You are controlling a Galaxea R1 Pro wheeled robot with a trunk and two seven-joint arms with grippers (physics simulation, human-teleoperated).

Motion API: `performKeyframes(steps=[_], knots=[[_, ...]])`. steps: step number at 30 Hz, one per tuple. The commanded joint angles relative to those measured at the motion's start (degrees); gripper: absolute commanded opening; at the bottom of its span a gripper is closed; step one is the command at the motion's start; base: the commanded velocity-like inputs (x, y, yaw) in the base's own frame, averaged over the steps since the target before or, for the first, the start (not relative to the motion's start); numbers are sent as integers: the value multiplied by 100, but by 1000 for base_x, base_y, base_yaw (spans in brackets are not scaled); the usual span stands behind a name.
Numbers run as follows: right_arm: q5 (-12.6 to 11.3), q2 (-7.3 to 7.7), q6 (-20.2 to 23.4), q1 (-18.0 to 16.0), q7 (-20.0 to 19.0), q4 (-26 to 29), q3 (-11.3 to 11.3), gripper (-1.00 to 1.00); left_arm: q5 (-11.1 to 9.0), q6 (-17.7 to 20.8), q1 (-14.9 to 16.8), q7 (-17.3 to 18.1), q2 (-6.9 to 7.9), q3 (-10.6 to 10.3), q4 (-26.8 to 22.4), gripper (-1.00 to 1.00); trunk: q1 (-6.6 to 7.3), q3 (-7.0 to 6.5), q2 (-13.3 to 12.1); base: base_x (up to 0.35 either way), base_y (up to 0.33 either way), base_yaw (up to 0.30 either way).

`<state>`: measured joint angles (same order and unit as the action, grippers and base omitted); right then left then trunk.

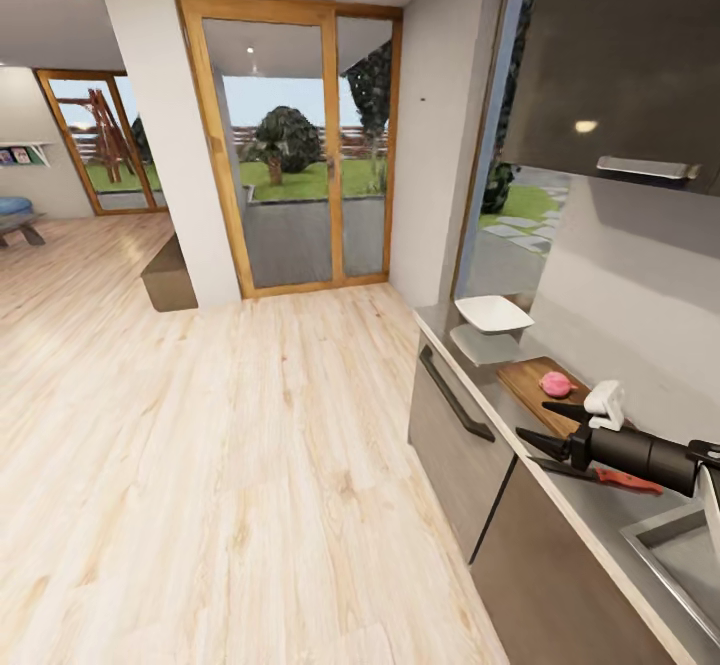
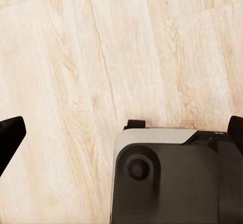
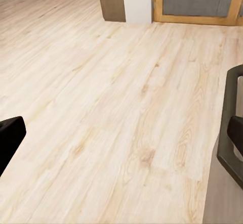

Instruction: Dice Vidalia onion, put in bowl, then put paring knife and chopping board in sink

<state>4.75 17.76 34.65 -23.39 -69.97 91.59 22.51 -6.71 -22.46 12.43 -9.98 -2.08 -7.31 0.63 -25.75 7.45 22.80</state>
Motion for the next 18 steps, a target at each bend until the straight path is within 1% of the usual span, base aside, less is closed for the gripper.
performKeyframes(steps=[1,3,5,7,9,13,15,16,18], knots=[[39,-1,46,-8,-43,7,9,100,-58,-22,5,-13,-1,-51,7,100,-3,13,12,0,0,14],[66,18,46,-8,-43,5,19,100,-58,-22,5,-13,-2,-51,14,100,-3,14,12,0,0,5],[107,144,47,-8,-43,3,23,100,-58,-22,5,-13,1,-51,15,100,-3,14,12,0,0,1],[141,388,50,-8,-43,-3,20,100,-58,-22,5,-13,1,-51,15,100,-3,14,12,0,0,0],[151,522,55,-8,-45,-7,23,100,-58,-22,5,-13,0,-51,16,100,-3,14,12,0,0,0],[172,675,58,-8,-45,-19,24,100,-58,-22,5,-13,2,-51,16,100,-3,14,12,0,0,0],[206,712,59,-8,-44,-30,25,100,-58,-22,5,-13,2,-51,16,100,-3,14,12,0,0,0],[432,765,57,-8,-38,-58,27,100,-58,-22,5,-13,4,-51,16,100,-3,14,12,0,0,0],[686,780,53,-8,-40,-71,30,100,-58,-22,5,-13,3,-51,16,100,-3,14,12,0,0,0]])
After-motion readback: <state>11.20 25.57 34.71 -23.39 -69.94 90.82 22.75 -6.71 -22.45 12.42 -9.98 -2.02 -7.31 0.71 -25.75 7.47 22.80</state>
